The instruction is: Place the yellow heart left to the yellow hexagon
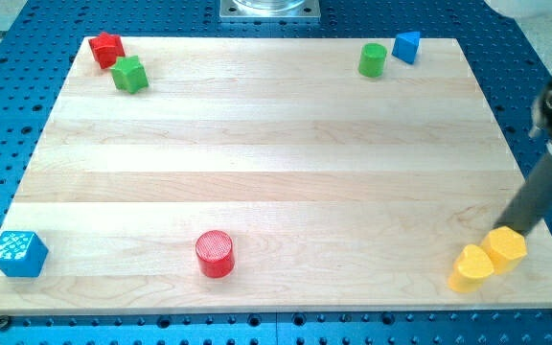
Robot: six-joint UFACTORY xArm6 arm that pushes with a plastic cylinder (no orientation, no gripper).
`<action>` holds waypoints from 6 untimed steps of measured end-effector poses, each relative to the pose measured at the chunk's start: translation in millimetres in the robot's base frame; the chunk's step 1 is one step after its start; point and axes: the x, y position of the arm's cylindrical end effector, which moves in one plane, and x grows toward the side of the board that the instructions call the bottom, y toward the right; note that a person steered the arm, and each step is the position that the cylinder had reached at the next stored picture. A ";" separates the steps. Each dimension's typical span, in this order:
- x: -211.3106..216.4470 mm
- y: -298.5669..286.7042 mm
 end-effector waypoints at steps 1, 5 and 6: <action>21.9 25.1; 54.5 -111.6; 37.6 -110.5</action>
